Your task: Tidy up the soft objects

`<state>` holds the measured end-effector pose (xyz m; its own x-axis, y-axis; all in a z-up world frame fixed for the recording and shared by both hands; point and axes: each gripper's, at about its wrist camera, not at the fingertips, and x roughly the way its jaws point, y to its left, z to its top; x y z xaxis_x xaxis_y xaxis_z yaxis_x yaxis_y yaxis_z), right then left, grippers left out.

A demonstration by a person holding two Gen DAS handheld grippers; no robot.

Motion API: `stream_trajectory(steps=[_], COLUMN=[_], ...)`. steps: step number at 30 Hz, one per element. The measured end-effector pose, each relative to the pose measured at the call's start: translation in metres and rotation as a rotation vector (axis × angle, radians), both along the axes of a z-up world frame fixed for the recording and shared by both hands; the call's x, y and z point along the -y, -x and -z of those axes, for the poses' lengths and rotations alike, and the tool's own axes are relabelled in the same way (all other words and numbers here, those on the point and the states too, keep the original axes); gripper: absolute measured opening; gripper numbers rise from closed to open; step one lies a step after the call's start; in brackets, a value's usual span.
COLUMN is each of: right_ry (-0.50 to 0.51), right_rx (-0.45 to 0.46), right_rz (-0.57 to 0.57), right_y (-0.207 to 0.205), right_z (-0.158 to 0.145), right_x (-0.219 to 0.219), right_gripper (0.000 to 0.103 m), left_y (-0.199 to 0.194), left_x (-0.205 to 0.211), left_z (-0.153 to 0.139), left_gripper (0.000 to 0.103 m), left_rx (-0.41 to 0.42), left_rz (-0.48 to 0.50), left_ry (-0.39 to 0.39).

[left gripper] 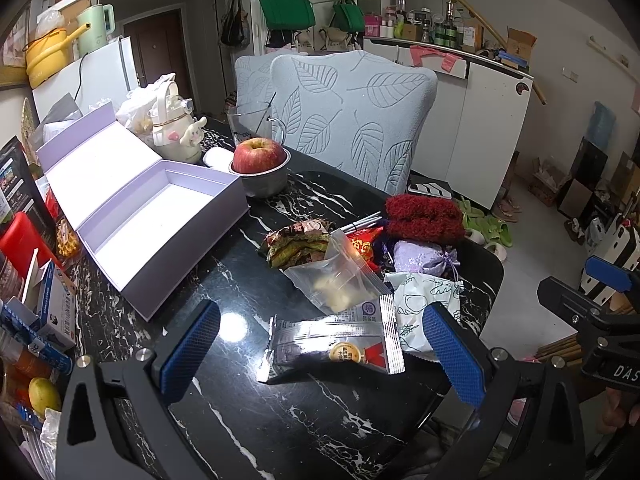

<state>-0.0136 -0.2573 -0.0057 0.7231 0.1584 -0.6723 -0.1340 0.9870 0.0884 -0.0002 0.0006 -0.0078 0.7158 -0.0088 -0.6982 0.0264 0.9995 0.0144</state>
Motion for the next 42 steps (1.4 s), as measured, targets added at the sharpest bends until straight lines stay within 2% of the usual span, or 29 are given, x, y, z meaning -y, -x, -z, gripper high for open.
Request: stream_trajectory(steps=[27,42], right_ry=[0.007,0.004], right_rx=[-0.012,0.014], right_rz=[-0.018,-0.032], right_y=[-0.002,0.011], right_z=[0.000,-0.009], right_x=[-0.009,-0.014], right_gripper=[0.103,0.103], left_y=[0.000,0.017], left_x=[-0.003,-0.008], left_z=[0.003,-0.007], left_gripper=[0.103,0.103], left_rx=[-0.007,0.026], left_rz=[-0.001,-0.003], left_ry=[0.011,0.027])
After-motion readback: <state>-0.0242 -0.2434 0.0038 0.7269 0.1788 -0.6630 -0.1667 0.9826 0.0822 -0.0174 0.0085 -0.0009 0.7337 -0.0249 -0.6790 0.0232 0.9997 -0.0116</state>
